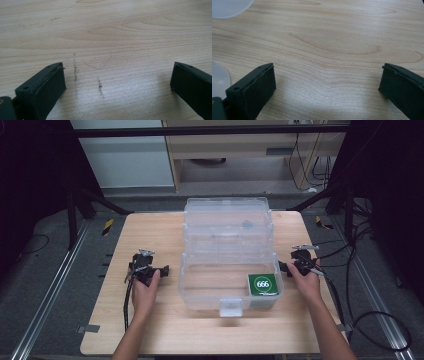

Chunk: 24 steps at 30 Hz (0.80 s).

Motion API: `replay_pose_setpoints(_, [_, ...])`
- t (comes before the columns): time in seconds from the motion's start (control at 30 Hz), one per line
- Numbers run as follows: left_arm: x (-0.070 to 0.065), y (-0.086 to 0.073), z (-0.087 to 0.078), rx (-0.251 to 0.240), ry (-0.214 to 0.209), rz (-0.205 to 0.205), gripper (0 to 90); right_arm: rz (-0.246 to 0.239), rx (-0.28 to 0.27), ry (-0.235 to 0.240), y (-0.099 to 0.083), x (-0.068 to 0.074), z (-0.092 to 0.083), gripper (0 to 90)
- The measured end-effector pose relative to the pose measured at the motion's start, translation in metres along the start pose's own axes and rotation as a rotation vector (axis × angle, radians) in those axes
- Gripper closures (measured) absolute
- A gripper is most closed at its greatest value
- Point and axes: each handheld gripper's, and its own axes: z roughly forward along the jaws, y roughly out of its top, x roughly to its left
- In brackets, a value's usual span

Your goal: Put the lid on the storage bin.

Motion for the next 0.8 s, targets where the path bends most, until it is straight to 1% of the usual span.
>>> replay_pose_setpoints(0.07, [0.0, 0.0, 0.0, 0.0, 0.003, -0.004, 0.0, -0.004, -0.002, 0.0, 0.0, 0.0, 0.0, 0.3])
replay_pose_setpoints(0.23, [0.0, 0.0, 0.0, 0.0, -0.005, 0.005, 0.0, 0.005, 0.0, -0.005, 0.002, -0.002, 0.002, 0.3])
replay_pose_setpoints(0.33, [0.0, 0.0, 0.0, 0.0, -0.008, 0.007, 0.0, -0.001, 0.002, -0.001, 0.002, -0.003, 0.002, 0.3])
replay_pose_setpoints(0.37, [0.001, 0.0, 0.0, -0.003, -0.017, 0.015, 0.0, -0.015, 0.001, 0.01, 0.002, -0.006, 0.002, 0.9])
replay_pose_setpoints(0.4, [0.002, -0.001, 0.0, -0.004, -0.019, 0.014, 0.0, -0.03, -0.002, 0.016, 0.002, -0.006, 0.001, 2.2])
replay_pose_setpoints(0.43, [0.001, -0.001, -0.001, -0.004, -0.019, 0.016, 0.0, -0.054, -0.005, 0.008, 0.001, -0.007, -0.002, 4.1])
replay_pose_setpoints(0.47, [0.0, -0.002, -0.002, -0.002, -0.02, 0.018, 0.0, -0.086, -0.009, -0.021, 0.001, -0.008, -0.005, 9.0])
replay_pose_setpoints(0.5, [0.0, -0.003, -0.003, -0.004, -0.024, 0.022, 0.0, -0.112, -0.021, -0.063, 0.001, -0.01, -0.01, 11.7])
replay_pose_setpoints(0.53, [-0.001, -0.004, -0.004, -0.007, -0.033, 0.028, 0.6, -0.115, -0.029, -0.076, 0.003, -0.012, -0.016, 9.5])
replay_pose_setpoints(0.57, [-0.002, -0.005, -0.005, -0.01, -0.053, 0.034, 1.0, -0.107, -0.028, -0.068, 0.005, -0.015, -0.022, 8.3])
replay_pose_setpoints(0.6, [-0.002, -0.005, -0.005, -0.01, -0.053, 0.034, 0.6, -0.107, -0.028, -0.068, 0.005, -0.015, -0.022, 8.3])
replay_pose_setpoints(0.63, [-0.002, -0.005, -0.007, -0.012, -0.077, 0.038, 0.8, -0.08, -0.032, -0.044, 0.01, -0.021, -0.041, 8.0])
replay_pose_setpoints(0.67, [-0.002, -0.005, -0.007, -0.012, -0.077, 0.038, 2.3, -0.075, -0.033, -0.033, 0.012, -0.023, -0.048, 8.8])
replay_pose_setpoints(0.7, [0.0, -0.003, -0.011, -0.037, -0.12, 0.02, 3.3, -0.089, -0.036, -0.035, 0.015, -0.025, -0.057, 11.0])
replay_pose_setpoints(0.77, [0.0, 0.0, -0.018, -0.072, -0.138, 0.024, 3.1, -0.157, -0.046, -0.052, 0.02, -0.026, -0.076, 11.2])
replay_pose_setpoints(0.8, [-0.001, 0.003, -0.023, -0.085, -0.142, 0.047, 4.0, -0.193, -0.048, -0.054, 0.022, -0.025, -0.085, 11.2])
